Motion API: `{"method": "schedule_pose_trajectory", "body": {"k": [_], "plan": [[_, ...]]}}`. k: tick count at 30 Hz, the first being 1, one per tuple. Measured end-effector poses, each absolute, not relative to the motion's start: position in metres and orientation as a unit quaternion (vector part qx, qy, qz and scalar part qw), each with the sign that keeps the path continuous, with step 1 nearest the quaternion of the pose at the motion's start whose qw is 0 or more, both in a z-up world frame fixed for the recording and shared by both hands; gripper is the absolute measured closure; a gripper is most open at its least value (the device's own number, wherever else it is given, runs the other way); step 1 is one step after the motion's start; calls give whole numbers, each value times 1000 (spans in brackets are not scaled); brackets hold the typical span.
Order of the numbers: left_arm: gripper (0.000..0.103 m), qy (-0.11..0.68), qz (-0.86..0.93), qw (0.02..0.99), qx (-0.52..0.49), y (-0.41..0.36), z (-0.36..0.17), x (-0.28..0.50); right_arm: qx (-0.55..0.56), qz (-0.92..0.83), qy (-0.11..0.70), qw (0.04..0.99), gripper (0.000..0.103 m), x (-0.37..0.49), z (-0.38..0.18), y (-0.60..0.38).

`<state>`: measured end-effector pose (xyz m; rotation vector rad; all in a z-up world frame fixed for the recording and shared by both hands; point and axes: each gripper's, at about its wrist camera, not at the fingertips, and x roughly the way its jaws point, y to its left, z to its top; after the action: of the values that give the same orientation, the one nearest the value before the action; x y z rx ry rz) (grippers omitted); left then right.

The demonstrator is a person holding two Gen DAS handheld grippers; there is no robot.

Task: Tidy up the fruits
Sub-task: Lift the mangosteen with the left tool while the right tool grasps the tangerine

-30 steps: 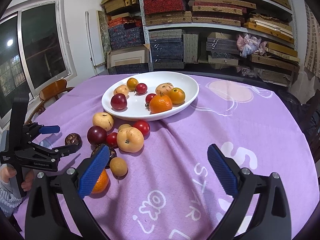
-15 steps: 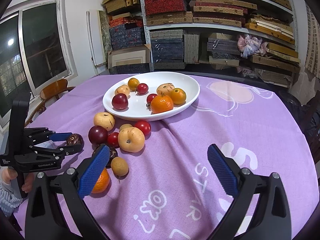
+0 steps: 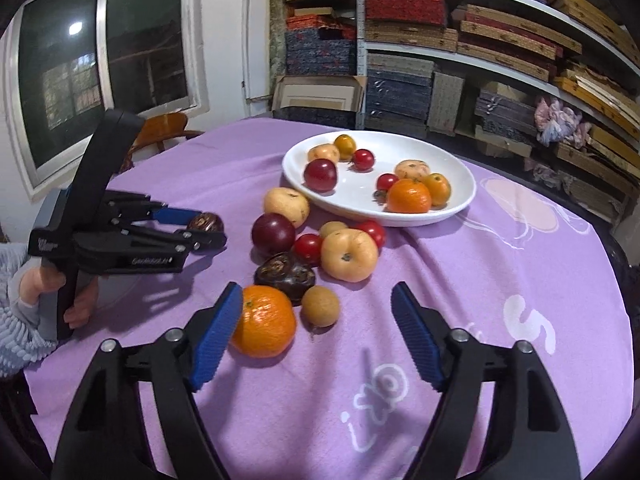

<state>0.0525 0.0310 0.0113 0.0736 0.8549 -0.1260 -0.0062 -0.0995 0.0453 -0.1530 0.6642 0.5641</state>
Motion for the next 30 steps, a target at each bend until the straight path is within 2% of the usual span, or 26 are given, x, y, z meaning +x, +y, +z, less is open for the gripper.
{"method": "schedule_pose_trajectory", "body": {"k": [3,9,16,25,30], "plan": [[58,420,-56,906,30,34,11,54,-99,280,332,896,31,-11,37,-83],[58,421,-55,905,33,33,11,53,-92,300,362,878,45,-9,29,-73],[58,424,-56,903,34,32,10,53,-90,309,394,861,54,1,21,-66],[58,419,-60,905,31,33,11,52,-81,309,386,865,55,0,23,-69],[67,380,-76,921,27,28,34,52,-49,291,357,886,55,4,43,-91]]}}
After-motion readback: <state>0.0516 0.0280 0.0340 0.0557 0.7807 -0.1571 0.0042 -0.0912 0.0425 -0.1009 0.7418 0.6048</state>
